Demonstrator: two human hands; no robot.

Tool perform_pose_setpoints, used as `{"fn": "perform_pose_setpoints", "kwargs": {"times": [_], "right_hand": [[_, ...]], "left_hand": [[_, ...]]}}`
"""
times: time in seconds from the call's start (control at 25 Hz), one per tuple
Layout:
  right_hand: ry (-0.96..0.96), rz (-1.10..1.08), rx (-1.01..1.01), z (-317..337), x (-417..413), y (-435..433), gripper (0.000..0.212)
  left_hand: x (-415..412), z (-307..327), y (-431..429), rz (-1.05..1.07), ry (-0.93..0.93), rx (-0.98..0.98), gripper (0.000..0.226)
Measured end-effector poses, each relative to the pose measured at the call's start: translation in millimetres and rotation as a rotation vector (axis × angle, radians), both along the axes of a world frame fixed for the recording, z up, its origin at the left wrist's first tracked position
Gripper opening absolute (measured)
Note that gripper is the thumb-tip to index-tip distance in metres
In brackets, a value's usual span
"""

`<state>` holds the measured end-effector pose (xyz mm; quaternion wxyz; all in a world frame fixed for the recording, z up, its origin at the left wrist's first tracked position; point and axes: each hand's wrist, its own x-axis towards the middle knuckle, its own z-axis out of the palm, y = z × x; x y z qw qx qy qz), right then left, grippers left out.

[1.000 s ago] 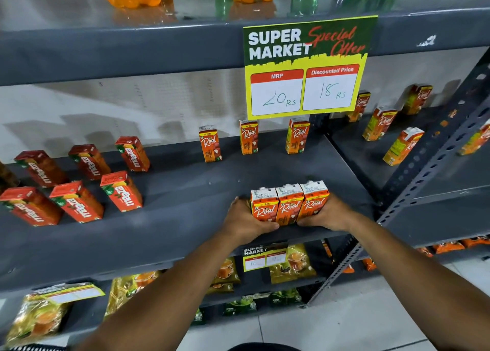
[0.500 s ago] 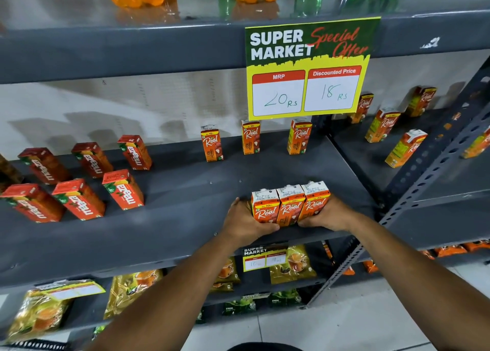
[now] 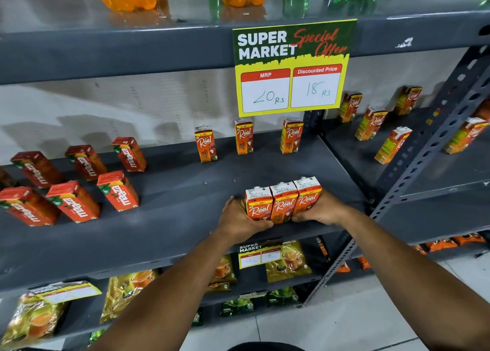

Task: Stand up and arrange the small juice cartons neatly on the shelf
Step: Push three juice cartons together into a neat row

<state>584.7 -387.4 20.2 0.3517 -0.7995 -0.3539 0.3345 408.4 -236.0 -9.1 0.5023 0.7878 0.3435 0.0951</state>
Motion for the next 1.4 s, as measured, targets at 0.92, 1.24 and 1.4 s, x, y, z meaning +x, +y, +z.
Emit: {"fn": "perform_pose_setpoints", "kwargs": {"times": [0.92, 1.24, 1.4], "right_hand": [[-0.068, 0.038, -0.024, 0, -7, -6, 0.043], [-0.176, 0.023, -0.043, 6, -5, -24, 0.109], [-0.209, -0.347, 0.212, -9, -23, -69, 0.093]], "left_hand": [[-9, 9, -13, 0.017, -0.063, 0.005, 0.05], [-20, 8, -5, -0.065, -0.017, 0.062, 0.112], [-65, 12, 4, -0.019, -0.035, 0.2, 0.117]]}}
